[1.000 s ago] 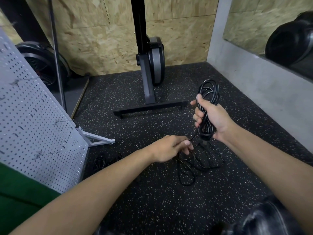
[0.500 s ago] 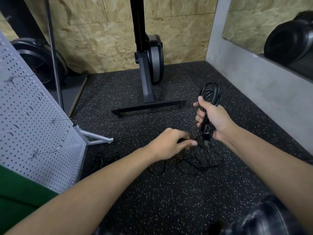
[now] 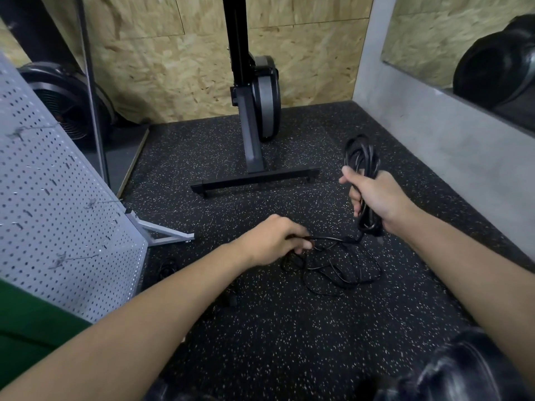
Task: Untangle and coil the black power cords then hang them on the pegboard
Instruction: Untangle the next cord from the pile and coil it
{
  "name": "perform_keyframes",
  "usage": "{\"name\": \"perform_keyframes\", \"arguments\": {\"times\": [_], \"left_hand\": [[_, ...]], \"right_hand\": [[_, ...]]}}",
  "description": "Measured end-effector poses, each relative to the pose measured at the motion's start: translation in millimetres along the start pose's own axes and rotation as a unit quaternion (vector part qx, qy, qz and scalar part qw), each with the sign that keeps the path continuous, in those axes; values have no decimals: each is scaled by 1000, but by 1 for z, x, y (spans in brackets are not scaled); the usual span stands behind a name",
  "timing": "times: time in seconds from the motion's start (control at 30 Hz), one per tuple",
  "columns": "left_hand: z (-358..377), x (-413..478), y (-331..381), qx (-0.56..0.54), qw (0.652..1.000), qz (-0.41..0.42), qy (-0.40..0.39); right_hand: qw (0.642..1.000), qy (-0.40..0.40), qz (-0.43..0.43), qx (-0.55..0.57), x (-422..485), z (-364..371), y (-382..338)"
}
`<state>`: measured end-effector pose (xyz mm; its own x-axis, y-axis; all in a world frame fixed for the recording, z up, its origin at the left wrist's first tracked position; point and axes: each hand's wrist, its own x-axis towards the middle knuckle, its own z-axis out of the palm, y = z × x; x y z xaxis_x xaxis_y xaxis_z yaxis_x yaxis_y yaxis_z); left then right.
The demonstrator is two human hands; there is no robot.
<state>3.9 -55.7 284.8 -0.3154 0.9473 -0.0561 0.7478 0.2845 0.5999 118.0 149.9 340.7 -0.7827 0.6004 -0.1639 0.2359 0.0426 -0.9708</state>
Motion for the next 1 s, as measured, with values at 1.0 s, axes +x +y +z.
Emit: {"name": "perform_keyframes", "arguments": {"times": [1.0], "left_hand": [[-43, 5, 3, 47, 996, 6, 74]], "right_hand": [[955, -271, 90, -77, 2, 0, 4]]}}
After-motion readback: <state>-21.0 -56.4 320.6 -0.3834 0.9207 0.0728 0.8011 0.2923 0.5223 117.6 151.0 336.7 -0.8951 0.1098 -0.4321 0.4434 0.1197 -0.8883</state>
